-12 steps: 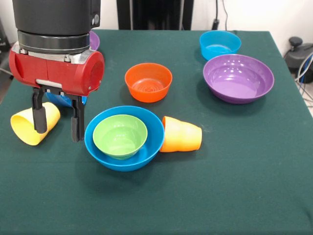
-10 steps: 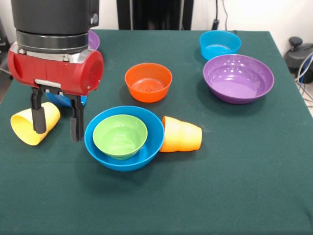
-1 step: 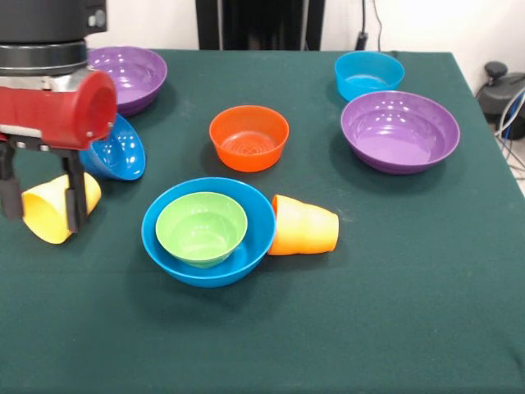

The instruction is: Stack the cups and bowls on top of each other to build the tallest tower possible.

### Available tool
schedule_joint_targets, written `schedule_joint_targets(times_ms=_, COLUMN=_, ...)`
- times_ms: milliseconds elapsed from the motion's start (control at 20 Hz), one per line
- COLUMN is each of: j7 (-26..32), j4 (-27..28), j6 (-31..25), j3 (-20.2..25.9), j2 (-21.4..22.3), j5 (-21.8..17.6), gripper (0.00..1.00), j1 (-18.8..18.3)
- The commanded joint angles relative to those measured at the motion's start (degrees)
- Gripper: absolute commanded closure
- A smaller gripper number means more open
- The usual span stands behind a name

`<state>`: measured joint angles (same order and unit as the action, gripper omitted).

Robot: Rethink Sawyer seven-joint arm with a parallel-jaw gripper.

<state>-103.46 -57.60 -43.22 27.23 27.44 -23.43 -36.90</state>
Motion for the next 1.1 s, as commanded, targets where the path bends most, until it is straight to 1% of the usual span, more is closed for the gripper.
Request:
schedule_joint_targets(times_ms=50, j7=19.3, j4=-4.1, j6=-5.0, j3=3.5, j2=-1.5, j5=-3.5, gripper=0.00, j1=-0.1)
schedule_joint_targets(times_ms=200, j7=20.3, j4=-4.1, j6=-5.6, j3=2.9, j2=-1.4, j5=-4.3, gripper=0.00, j1=0.2)
schedule_joint_targets(times_ms=300, j7=19.0, j4=-4.6, j6=-5.4, j3=2.8, j2=-1.6, j5=-3.7, gripper=0.00, j1=-0.1)
schedule_joint_targets(times_ms=450, j7=20.6, j4=-5.0, j6=-4.7, j3=3.0, j2=-1.8, j5=-4.5, gripper=0.00, j1=-0.4)
schedule_joint_targets(times_ms=550, j7=19.5, j4=-5.5, j6=-4.1, j3=2.4, j2=-1.7, j5=-4.8, gripper=0.00, j1=-0.2)
schedule_joint_targets(times_ms=850, j7=17.2, j4=-9.0, j6=0.9, j3=2.4, j2=-2.0, j5=-5.4, gripper=0.00, j1=-0.8)
schedule_joint_targets(times_ms=900, j7=17.2, j4=-9.8, j6=-0.6, j3=2.3, j2=-1.9, j5=-5.0, gripper=0.00, j1=-0.8)
schedule_joint_targets(times_ms=1000, j7=15.2, j4=-12.0, j6=1.5, j3=1.0, j2=-0.1, j5=-6.2, gripper=0.00, j1=-0.2)
schedule_joint_targets(times_ms=1100, j7=13.5, j4=-14.7, j6=0.8, j3=0.7, j2=2.0, j5=-5.3, gripper=0.00, j1=-0.1)
